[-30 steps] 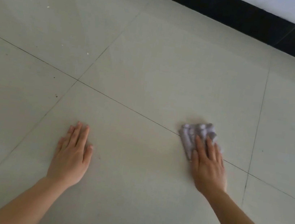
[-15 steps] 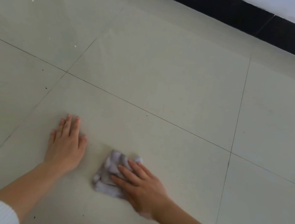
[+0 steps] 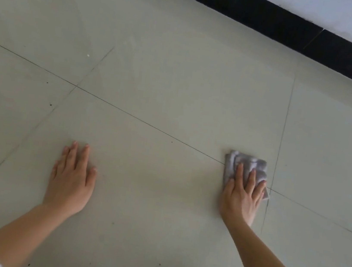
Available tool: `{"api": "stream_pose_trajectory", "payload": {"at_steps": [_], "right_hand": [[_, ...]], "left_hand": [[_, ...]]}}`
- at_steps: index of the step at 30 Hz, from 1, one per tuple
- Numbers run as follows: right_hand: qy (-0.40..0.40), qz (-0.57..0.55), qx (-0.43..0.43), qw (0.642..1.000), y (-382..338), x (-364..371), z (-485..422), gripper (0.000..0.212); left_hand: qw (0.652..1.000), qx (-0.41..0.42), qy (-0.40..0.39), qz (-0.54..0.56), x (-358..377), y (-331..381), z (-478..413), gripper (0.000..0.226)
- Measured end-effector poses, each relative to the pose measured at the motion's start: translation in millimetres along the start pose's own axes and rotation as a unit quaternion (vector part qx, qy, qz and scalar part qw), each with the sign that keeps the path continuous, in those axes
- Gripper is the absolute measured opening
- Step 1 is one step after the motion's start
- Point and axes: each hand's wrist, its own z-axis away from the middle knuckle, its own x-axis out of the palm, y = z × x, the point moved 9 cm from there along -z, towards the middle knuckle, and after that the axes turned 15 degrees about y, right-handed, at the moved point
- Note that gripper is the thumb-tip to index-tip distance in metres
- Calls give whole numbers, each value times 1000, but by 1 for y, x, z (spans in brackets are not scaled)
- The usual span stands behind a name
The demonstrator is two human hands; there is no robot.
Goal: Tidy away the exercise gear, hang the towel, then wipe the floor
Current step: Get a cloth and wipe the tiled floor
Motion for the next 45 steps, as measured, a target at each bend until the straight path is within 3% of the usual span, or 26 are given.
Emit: {"api": "stream_pose_trajectory", "payload": {"at_steps": [3, 5, 7, 9, 11, 13, 14, 15, 18, 20, 25, 29, 34, 37, 40, 42, 45], "right_hand": [[-41, -10, -126, 991, -86, 19, -6, 51], [-82, -2, -242, 967, -146, 32, 12, 51], [-117, 7, -382, 917, -197, 42, 50, 53], [-144, 4, -523, 840, -227, 51, 100, 55], [-178, 3, -615, 768, -232, 59, 125, 52], [-177, 5, -662, 728, -234, 63, 109, 50], [-159, 12, -661, 733, -237, 65, 89, 51], [-134, 19, -636, 760, -241, 66, 63, 54], [-63, 44, -444, 893, -239, 60, -34, 59], [-56, 50, -311, 947, -232, 58, -79, 56], [-63, 16, -157, 986, -267, 68, -125, 56], [-76, 4, -256, 964, -337, 82, -88, 54], [-97, -42, -473, 875, -378, 88, 27, 58], [-133, -94, -525, 836, -354, 82, 83, 60], [-102, -94, -589, 796, -320, 66, 120, 48], [-91, -76, -623, 773, -294, 53, 135, 44], [-113, -32, -629, 768, -255, 38, 148, 40]], "left_hand": [[1000, 26, -12, -10, -3, -2, -2, 69], [999, 38, -16, -14, -6, -5, -2, 74], [1000, 11, -11, -9, -6, -16, -2, 74], [999, -34, -1, -9, -9, -32, -2, 73], [998, -67, 10, -19, -12, -50, -7, 65], [996, -88, 10, -29, -15, -68, -16, 64], [995, -97, 13, -30, -18, -76, -23, 65], [994, -104, 17, -30, -21, -82, -30, 66], [994, -104, 4, -27, -20, -91, -44, 68], [994, -102, -12, -21, -11, -92, -45, 74], [994, -108, -21, -13, -2, -95, -44, 89], [993, -109, -23, -22, -2, -97, -45, 89], [994, -105, -22, -26, -2, -96, -46, 91], [994, -102, -19, -24, -3, -95, -46, 93], [993, -111, -22, -30, -5, -96, -47, 92], [991, -130, -18, -30, -5, -93, -41, 79], [988, -153, -35, -7, -4, -74, -12, 69]]}}
